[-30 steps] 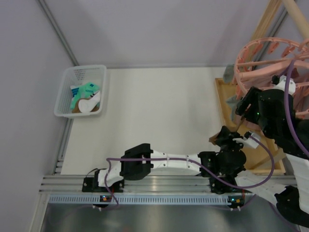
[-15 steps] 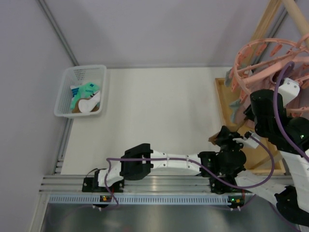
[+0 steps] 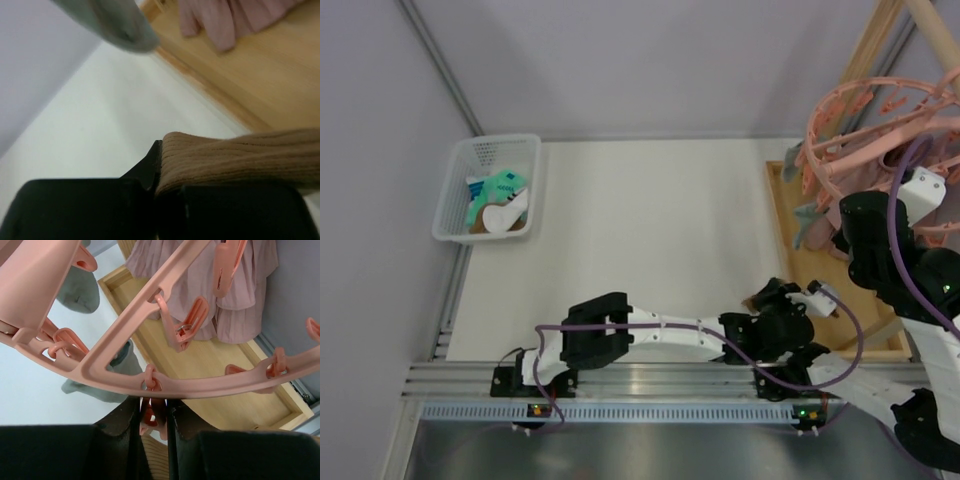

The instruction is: Remove the socks clipped to the hanger

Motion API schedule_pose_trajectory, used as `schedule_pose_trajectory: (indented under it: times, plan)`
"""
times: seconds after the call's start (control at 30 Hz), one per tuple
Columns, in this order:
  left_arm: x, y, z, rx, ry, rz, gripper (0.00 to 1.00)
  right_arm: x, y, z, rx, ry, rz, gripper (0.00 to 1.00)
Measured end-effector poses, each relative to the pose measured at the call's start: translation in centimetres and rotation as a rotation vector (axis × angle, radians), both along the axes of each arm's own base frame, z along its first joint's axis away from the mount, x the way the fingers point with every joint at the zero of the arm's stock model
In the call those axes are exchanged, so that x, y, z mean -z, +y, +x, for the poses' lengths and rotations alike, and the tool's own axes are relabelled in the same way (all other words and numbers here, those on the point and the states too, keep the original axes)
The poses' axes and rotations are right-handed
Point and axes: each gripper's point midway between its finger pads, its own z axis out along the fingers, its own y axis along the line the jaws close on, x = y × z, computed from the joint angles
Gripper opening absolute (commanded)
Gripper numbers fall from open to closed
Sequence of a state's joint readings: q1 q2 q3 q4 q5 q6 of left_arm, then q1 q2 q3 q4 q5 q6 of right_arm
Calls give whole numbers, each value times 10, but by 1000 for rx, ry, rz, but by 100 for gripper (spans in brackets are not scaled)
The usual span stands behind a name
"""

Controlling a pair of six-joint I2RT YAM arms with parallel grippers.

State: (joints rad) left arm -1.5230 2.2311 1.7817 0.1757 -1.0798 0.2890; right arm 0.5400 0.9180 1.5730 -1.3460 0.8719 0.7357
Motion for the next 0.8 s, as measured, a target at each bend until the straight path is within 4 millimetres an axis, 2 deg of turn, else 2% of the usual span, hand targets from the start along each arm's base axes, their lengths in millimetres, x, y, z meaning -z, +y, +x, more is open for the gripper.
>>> schedule_pose_trajectory:
  times: [0.07,0.13,0.2,0.3,0.4,0.5,0.6,0.7,0.8]
  plan:
    - [26,9,1,75,110,5,0,0,-1,-2,-1,-4,3,0]
    - [42,35,19,89,219,-6,0,-1,-2,-3,-3,-9,5,0]
    - [45,79,60,20,309,-43,0,-2,-3,-5,-7,-15,9,0]
    - [28,147,129,-127,387,-144,0,-1,-3,-8,-14,-21,14,0]
    - [-5,226,194,-281,417,-280,0,1,-4,-10,-23,-27,16,0]
    - [-30,307,235,-431,405,-347,0,2,-3,-9,-30,-28,15,0]
    - [-46,395,267,-637,361,-369,0,2,0,-8,-41,-31,18,0]
    - [-51,484,281,-872,308,-366,0,1,3,-6,-57,-37,26,0]
    - [-49,557,279,-1066,279,-389,0,0,5,-6,-71,-41,31,0]
